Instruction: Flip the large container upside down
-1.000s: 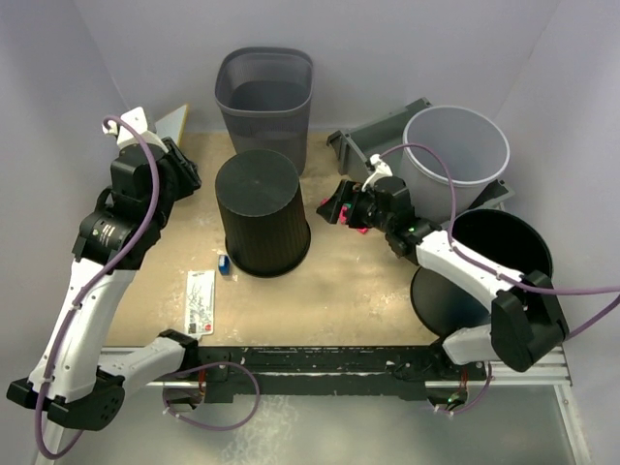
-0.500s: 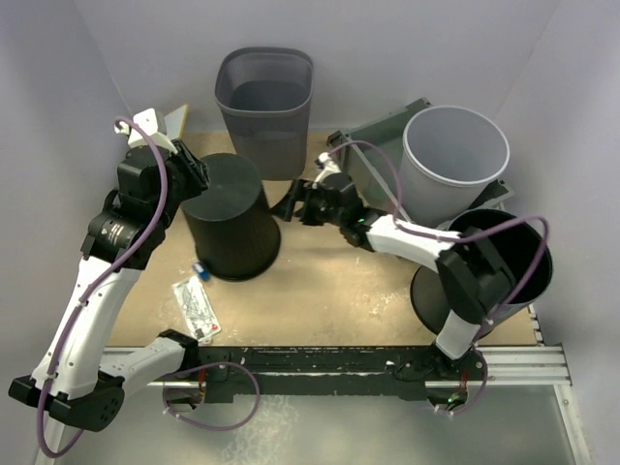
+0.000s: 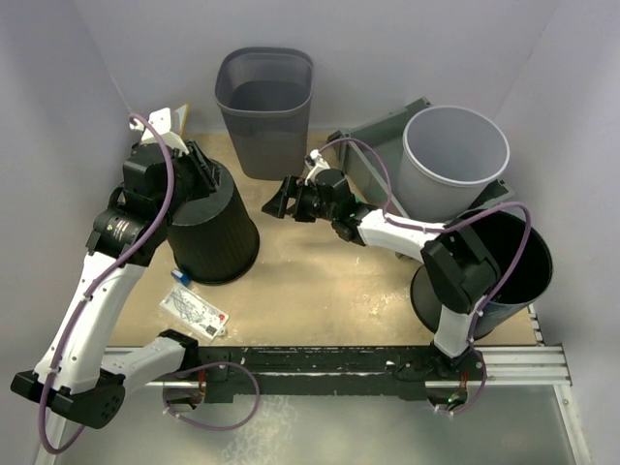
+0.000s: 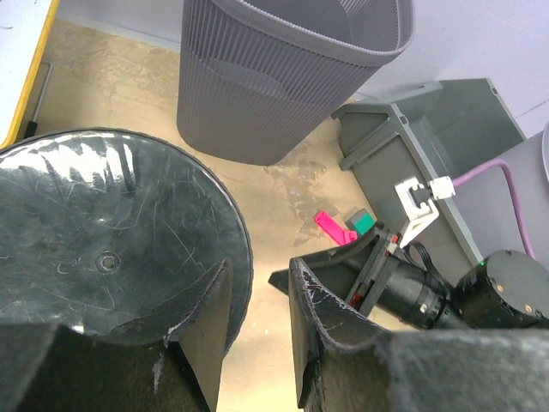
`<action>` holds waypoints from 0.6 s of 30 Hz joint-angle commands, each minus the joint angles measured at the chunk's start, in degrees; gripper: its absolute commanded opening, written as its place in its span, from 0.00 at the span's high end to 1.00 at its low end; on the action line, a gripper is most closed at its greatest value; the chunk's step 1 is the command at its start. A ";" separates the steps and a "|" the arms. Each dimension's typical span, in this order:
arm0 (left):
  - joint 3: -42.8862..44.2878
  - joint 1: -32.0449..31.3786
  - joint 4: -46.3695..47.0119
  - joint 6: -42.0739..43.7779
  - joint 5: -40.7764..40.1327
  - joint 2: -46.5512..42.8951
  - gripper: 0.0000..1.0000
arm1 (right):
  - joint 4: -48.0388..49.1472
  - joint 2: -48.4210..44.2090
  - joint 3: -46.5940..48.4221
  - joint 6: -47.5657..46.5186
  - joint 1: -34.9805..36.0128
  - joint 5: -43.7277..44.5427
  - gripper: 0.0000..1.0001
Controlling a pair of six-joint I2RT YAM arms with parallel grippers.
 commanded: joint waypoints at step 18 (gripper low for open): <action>0.89 -0.21 0.20 2.03 2.53 -0.07 0.70 | 1.33 13.71 17.47 -1.65 12.16 -8.45 0.15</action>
